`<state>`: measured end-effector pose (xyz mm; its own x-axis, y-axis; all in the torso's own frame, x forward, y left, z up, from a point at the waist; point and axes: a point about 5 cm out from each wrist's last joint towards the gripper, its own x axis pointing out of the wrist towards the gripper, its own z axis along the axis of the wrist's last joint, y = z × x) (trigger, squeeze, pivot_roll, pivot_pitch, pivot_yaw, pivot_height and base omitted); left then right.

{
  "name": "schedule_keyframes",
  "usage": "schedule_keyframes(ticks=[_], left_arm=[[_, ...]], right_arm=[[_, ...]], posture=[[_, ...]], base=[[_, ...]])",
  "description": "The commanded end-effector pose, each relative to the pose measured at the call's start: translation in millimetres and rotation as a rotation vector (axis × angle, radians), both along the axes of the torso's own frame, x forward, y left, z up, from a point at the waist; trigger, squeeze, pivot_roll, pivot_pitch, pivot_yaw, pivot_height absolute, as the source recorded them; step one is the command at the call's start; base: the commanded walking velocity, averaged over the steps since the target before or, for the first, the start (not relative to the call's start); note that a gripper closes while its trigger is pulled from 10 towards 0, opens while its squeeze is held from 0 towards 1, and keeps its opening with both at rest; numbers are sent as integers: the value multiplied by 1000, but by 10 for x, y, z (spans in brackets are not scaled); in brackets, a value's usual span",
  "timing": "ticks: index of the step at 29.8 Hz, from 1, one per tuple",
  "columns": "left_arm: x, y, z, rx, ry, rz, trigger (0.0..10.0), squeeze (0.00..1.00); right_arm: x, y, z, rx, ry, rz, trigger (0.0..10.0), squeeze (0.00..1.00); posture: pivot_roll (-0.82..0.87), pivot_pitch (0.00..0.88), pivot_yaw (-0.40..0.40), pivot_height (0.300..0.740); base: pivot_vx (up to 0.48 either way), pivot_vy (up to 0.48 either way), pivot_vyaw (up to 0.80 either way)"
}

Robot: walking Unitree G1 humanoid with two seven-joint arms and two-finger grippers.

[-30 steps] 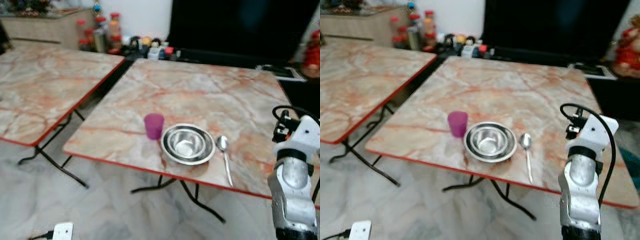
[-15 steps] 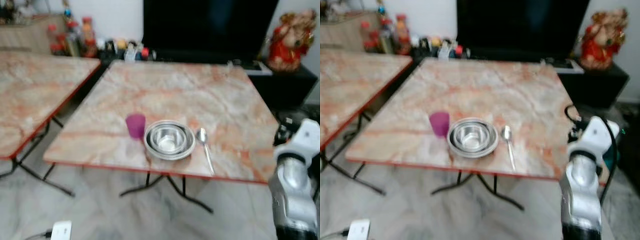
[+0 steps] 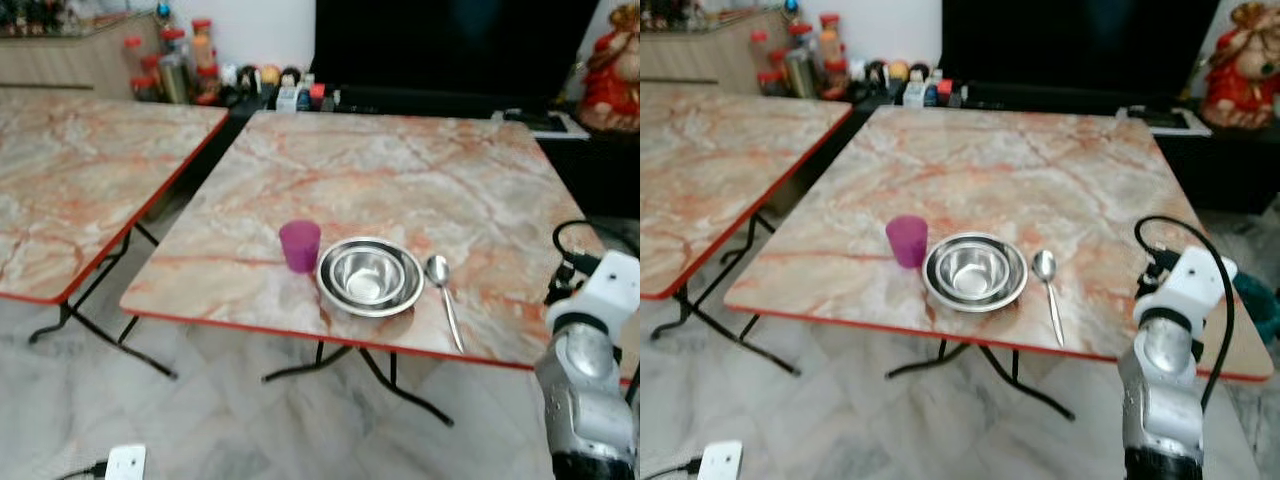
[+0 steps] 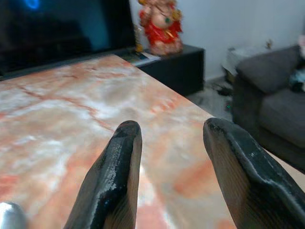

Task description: Setting the table

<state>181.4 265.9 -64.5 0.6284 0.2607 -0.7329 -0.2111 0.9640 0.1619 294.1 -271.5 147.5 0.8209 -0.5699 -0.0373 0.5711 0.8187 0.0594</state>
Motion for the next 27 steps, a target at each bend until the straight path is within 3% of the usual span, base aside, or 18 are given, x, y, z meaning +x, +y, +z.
schedule_keyframes(ticks=[1,9,27], left_arm=[[-49,6,-25,1,20,3,10000,0],[-42,10,-20,2,17,4,10000,0],[-14,8,-6,3,9,4,10000,0]], right_arm=[[-36,-78,-75,51,24,-28,10000,0],[-95,-172,-188,68,61,-65,10000,0],[-102,-199,-255,79,86,-67,10000,0]], posture=[[-17,71,-14,740],[-14,77,-12,740],[-10,76,-7,740]], base=[[0,274,0],[0,274,0],[0,337,0]])
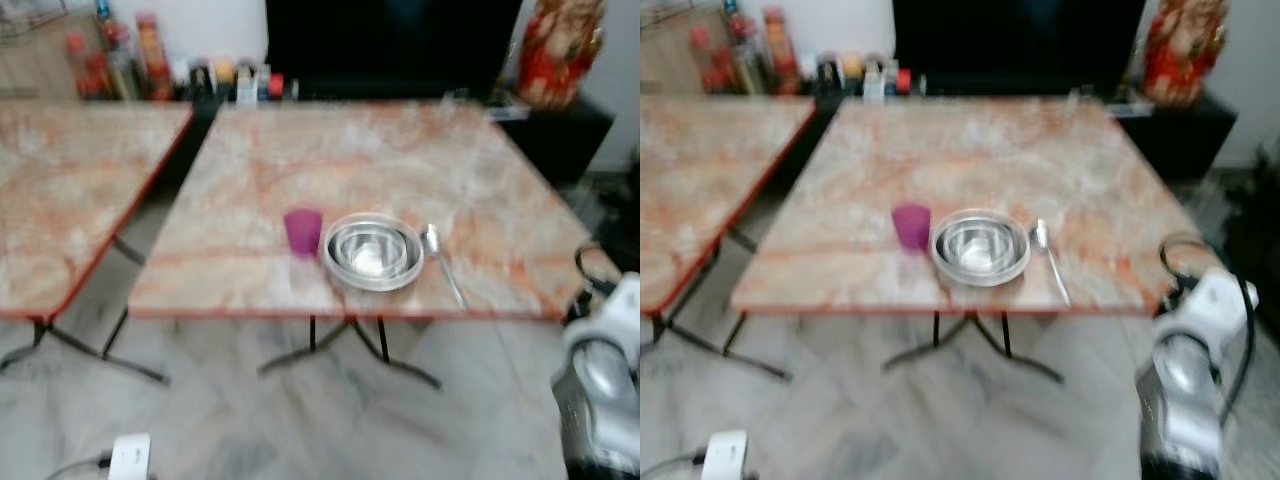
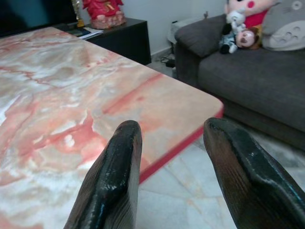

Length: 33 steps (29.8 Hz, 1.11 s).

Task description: Setting the table

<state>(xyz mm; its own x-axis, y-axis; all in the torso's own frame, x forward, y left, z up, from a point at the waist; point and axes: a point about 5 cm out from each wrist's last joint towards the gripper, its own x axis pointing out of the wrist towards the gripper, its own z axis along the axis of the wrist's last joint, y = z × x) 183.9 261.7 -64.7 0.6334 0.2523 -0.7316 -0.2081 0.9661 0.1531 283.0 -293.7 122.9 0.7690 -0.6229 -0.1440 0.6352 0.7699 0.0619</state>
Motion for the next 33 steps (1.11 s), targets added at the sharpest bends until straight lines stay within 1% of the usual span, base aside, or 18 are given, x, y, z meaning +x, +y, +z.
schedule_keyframes(ticks=[1,6,11,13,18,20,21,23,24,26,27,28,31,33], left_arm=[[-37,49,-3,12,14,7,10000,0],[-30,48,0,13,12,4,10000,0],[-29,50,1,15,13,2,10000,0],[-27,53,3,17,12,0,10000,0],[-29,64,7,19,12,-2,10000,0],[-28,67,8,19,12,-2,10000,0],[-28,69,9,20,13,-3,10000,0],[-27,70,10,20,13,-4,10000,0],[-26,70,11,21,12,-4,10000,0],[-23,69,11,20,12,-3,10000,0],[-22,69,12,20,11,-1,10000,0],[-22,70,12,20,11,-1,10000,0],[-27,66,8,18,11,4,10000,0],[-29,66,7,17,12,6,10000,0]], right_arm=[[9,24,-13,13,3,7,10000,0],[10,12,-56,20,21,13,10000,0],[-21,-57,-144,27,61,-6,10000,0],[-50,-95,-191,22,75,-21,10000,0],[-88,-79,-242,13,108,-26,10000,0],[-103,-96,-285,19,123,-33,10000,0],[-124,-111,-349,23,151,-36,10000,0],[-144,-121,-406,29,178,-40,10000,0],[-173,-138,-499,44,216,-41,10000,0],[-209,-158,-581,58,244,-47,10000,0],[-251,-164,-672,73,282,-44,10000,0],[-260,-163,-692,76,290,-42,10000,0],[-436,-212,-980,117,403,-65,10000,0],[-478,-214,-1062,133,429,-55,10000,0]], posture=[[-11,75,-7,740],[-9,72,-8,740],[-9,62,-7,740],[-8,59,-6,740],[-7,50,-2,740],[-8,48,-1,740],[-9,47,0,740],[-9,48,0,740],[-9,48,0,740],[-5,53,-1,740],[-6,54,-2,740],[-6,54,-2,740],[-3,55,-8,740],[-3,55,-8,740]], base=[[0,480,0],[0,427,0],[0,385,-755],[0,394,0],[0,385,0],[0,386,0],[0,386,0],[0,386,0],[0,386,0],[0,388,0],[0,382,0],[0,382,0],[0,389,0],[0,386,0]])
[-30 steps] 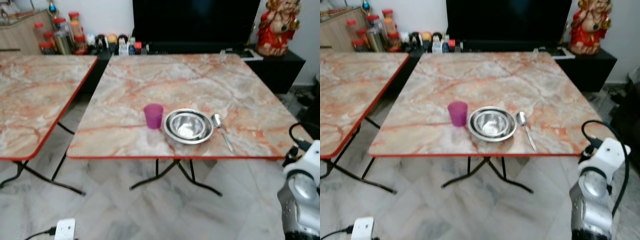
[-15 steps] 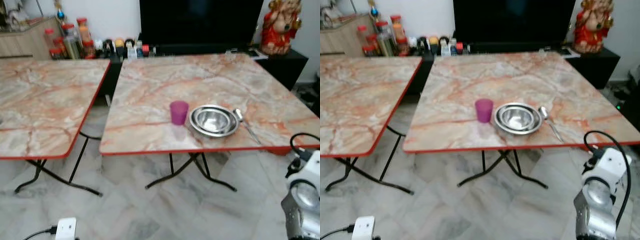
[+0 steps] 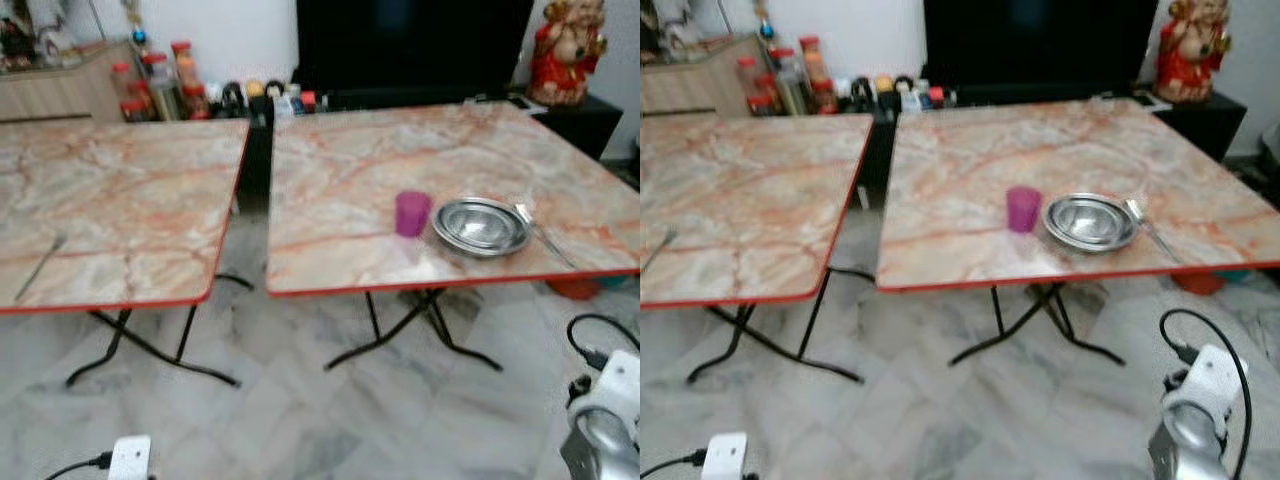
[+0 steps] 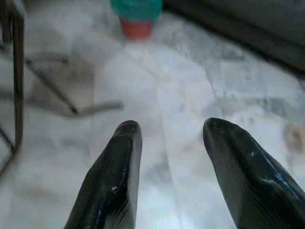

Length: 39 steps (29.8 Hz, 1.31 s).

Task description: Setting the table

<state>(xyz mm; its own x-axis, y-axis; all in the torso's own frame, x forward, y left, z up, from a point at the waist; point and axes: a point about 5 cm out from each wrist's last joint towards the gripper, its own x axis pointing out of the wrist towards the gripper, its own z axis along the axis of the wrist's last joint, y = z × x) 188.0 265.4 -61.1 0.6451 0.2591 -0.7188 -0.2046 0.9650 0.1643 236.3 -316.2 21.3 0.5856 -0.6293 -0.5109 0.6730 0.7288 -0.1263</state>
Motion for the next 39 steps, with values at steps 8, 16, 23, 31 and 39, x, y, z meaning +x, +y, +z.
schedule_keyframes(ticks=[8,16,23,31,39], left_arm=[[-73,30,-31,2,29,16,10000,0],[-70,32,-30,3,32,14,10000,0],[-70,33,-30,3,34,11,10000,0],[-78,42,-31,5,36,12,10000,0],[-103,42,-43,4,42,11,10000,0]], right_arm=[[-268,41,-451,103,147,82,10000,0],[-606,315,-834,226,290,215,10000,0],[-812,400,-968,232,375,198,10000,0],[-883,469,-1026,267,388,208,10000,0],[-896,497,-1042,277,389,197,10000,0]], posture=[[-1,66,-7,740],[6,77,-1,740],[7,85,3,740],[14,88,-1,740],[14,75,-1,740]], base=[[0,387,0],[0,384,0],[0,378,145],[0,375,300],[0,371,0]])
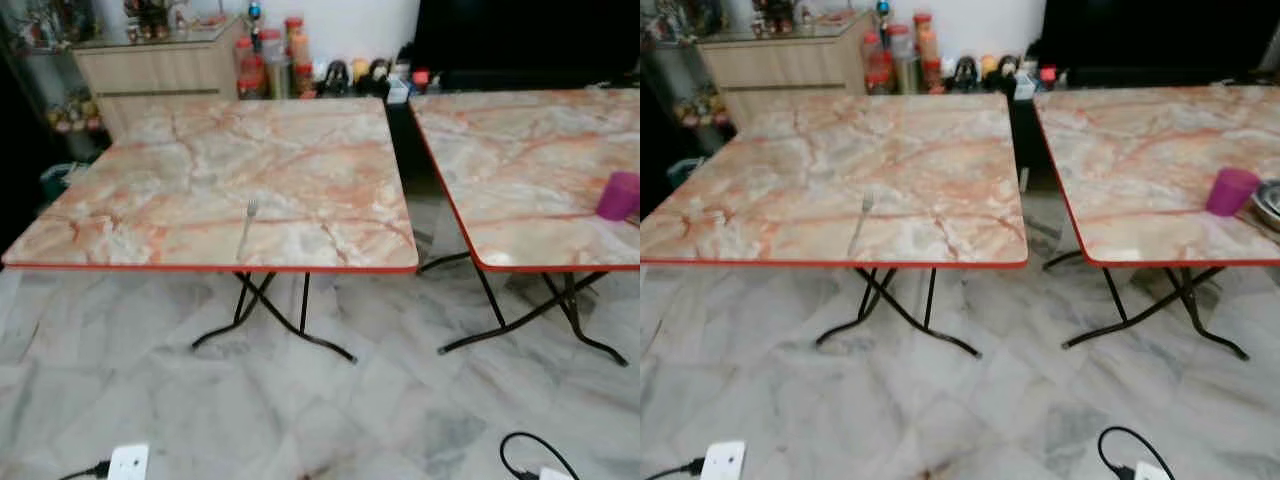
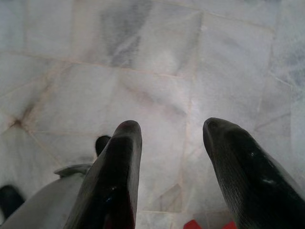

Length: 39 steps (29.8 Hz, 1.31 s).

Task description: Setting the table

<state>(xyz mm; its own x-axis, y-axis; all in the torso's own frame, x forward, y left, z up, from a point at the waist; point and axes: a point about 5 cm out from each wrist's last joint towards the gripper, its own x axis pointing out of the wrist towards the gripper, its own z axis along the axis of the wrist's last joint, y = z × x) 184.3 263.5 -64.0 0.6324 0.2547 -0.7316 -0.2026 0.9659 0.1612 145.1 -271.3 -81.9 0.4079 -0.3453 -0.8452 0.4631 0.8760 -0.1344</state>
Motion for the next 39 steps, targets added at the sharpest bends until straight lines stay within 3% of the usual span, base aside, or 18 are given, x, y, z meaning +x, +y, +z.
schedule_keyframes(ticks=[1,19,39], left_arm=[[-64,56,-15,10,25,8,10000,0],[-23,53,4,15,20,-10,10000,0],[-39,65,-4,24,39,-12,10000,0]], right_arm=[[12,50,-12,9,-4,2,10000,0],[-11,53,-22,31,-11,-24,10000,0],[27,27,0,37,-32,-57,10000,0]], posture=[[15,72,-2,740],[18,43,7,740],[26,87,9,740]], base=[[0,368,0],[0,356,0],[0,314,0]])
